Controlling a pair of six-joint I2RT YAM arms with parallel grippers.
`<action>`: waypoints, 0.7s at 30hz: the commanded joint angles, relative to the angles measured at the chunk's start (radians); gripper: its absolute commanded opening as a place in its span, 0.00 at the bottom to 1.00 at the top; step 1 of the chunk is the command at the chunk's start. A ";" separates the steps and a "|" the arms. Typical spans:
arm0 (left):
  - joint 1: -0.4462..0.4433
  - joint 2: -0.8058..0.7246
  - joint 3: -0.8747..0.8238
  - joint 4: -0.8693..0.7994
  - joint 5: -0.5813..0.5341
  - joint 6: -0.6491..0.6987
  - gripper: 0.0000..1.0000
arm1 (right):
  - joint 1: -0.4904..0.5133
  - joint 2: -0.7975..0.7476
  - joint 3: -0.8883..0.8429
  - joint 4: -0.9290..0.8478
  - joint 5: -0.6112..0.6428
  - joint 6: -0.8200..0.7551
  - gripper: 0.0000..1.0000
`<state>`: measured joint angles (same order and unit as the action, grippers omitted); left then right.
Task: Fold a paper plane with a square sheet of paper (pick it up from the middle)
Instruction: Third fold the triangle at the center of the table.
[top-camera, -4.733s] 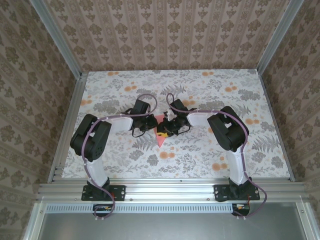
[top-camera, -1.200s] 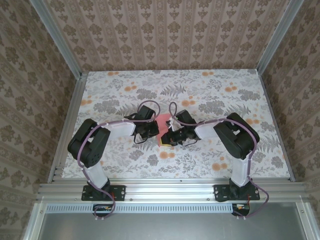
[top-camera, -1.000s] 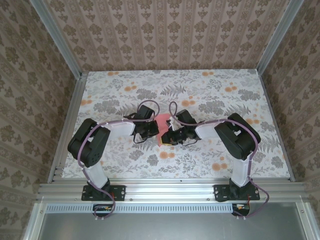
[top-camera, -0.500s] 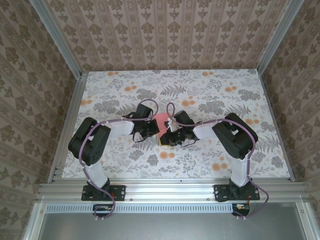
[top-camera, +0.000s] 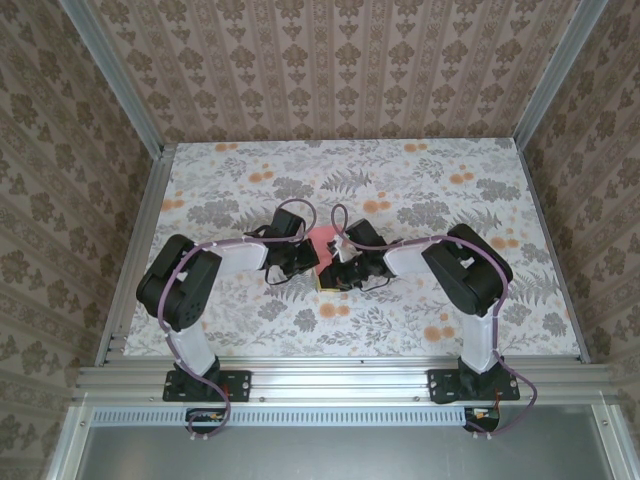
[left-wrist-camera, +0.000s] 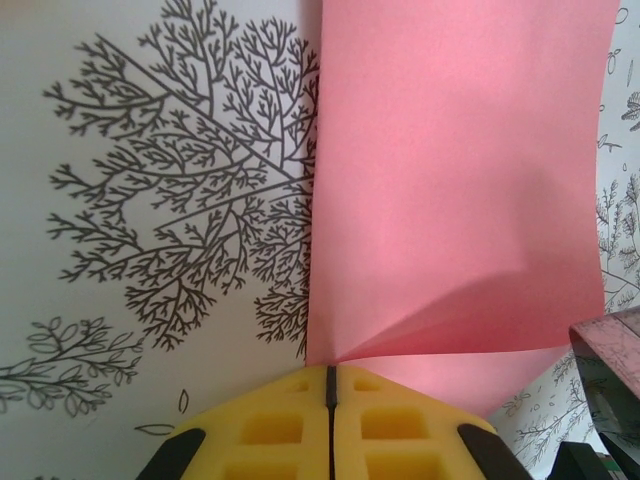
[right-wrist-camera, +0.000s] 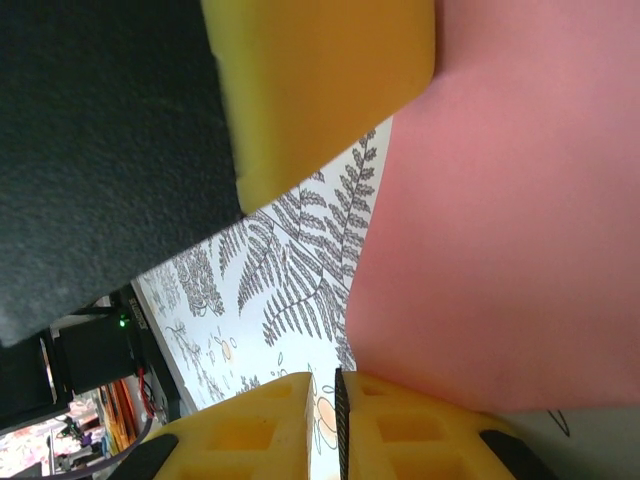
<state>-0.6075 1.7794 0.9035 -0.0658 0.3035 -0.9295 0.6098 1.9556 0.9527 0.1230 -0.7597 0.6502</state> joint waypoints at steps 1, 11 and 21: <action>0.005 0.045 -0.046 -0.083 -0.041 -0.015 0.07 | 0.005 0.033 0.032 -0.034 0.063 -0.015 0.16; 0.009 0.015 -0.022 -0.088 -0.037 0.002 0.10 | 0.009 0.049 0.072 -0.195 0.146 -0.050 0.15; 0.057 -0.122 0.035 -0.080 -0.067 0.026 0.25 | 0.010 0.085 0.115 -0.392 0.269 -0.030 0.13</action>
<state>-0.5648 1.7119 0.9089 -0.1158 0.2714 -0.9195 0.6292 1.9789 1.0729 -0.1154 -0.6567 0.6262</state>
